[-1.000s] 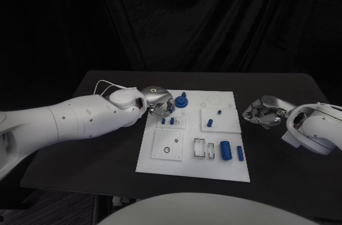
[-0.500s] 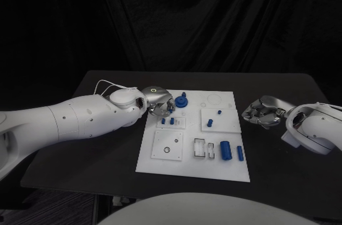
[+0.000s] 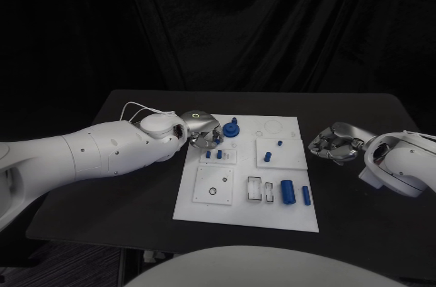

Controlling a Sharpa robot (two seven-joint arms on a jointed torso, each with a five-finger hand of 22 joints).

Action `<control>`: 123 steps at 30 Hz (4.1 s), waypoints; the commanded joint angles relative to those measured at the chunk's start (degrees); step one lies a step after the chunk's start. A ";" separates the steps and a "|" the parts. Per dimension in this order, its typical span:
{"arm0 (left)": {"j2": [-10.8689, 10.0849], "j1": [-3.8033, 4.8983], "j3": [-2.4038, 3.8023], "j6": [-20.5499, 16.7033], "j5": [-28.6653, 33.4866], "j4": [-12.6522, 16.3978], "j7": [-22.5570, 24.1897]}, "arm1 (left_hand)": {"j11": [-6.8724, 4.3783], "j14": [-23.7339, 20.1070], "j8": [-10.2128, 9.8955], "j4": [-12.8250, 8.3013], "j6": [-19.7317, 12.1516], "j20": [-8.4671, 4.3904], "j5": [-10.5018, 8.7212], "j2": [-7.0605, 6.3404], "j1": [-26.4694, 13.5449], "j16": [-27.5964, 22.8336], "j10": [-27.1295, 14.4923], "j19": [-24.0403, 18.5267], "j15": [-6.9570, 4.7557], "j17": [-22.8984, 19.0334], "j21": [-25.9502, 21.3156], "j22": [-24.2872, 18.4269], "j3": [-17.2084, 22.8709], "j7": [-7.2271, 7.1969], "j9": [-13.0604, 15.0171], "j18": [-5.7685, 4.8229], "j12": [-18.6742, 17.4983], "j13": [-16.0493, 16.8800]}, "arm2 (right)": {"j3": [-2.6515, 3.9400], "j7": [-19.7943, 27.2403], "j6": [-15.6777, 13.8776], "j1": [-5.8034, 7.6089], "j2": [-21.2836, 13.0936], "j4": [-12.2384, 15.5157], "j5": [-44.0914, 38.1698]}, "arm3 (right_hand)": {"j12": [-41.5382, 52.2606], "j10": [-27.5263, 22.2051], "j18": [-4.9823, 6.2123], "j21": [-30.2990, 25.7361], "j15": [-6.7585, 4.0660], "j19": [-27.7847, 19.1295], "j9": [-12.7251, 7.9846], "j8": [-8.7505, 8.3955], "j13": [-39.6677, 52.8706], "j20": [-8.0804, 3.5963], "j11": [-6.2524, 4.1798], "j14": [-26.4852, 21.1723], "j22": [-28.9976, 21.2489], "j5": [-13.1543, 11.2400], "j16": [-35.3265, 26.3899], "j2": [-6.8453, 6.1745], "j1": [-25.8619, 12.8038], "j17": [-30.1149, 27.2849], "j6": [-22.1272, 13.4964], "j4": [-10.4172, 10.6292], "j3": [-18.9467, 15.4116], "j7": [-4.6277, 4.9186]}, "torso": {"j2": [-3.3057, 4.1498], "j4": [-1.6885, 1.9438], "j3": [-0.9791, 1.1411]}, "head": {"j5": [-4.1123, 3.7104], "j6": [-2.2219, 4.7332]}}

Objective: Assemble the parts on the task board

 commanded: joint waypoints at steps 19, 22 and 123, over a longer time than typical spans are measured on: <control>-0.32 -0.15 0.02 -1.57 -0.03 -0.04 -1.27 | 0.85 -1.60 -1.08 -0.71 -6.62 0.12 -0.60 -0.92 0.47 -1.01 -4.04 -1.11 0.50 -1.67 -1.90 10.18 0.50 -1.24 -1.67 0.20 0.03 1.01 | 0.03 -0.82 0.55 -0.11 -0.14 0.15 -0.28 | 0.05 0.24 -0.13 -1.27 0.17 -0.28 0.09 0.44 -0.49 0.06 -0.13 -0.54 0.12 -7.80 -0.20 0.99 -2.35 -0.40 0.27 0.63 -1.66 -0.13 | -0.03 0.02 0.00 | -0.16 0.00; -0.41 -0.15 0.02 -2.47 -0.03 0.00 -1.43 | 0.93 -1.57 -1.05 -0.78 -7.84 0.14 -0.65 -1.15 0.52 -1.00 -4.45 -1.11 0.54 -1.75 -2.00 10.17 0.68 -1.79 -1.90 0.22 -0.01 0.98 | 0.03 -0.74 0.61 -0.11 -0.17 0.14 -0.28 | 0.13 0.29 -0.15 -1.23 0.21 -0.21 0.12 0.56 -0.51 0.08 -0.06 -0.53 0.17 -8.27 -0.17 1.06 -2.58 -0.41 0.47 0.65 -1.84 -0.14 | -0.04 0.00 0.01 | -0.04 0.00; -18.22 -4.44 0.01 17.08 88.32 17.42 36.30 | 1.12 -72.27 -2.94 9.21 -42.28 3.06 11.73 14.02 -6.29 -69.88 -54.85 -81.21 7.13 -49.47 -74.98 -71.88 -30.65 -6.60 -21.45 2.79 -17.51 -18.85 | 0.04 0.22 -6.29 -1.25 10.77 -3.36 -32.26 | -20.59 -1.27 -3.56 25.22 1.26 6.05 -0.28 0.79 -28.62 1.09 1.64 3.75 10.85 -2.86 14.34 -2.54 4.91 5.54 1.08 -2.97 -0.66 -0.36 | 2.78 2.76 -3.35 | -8.90 0.00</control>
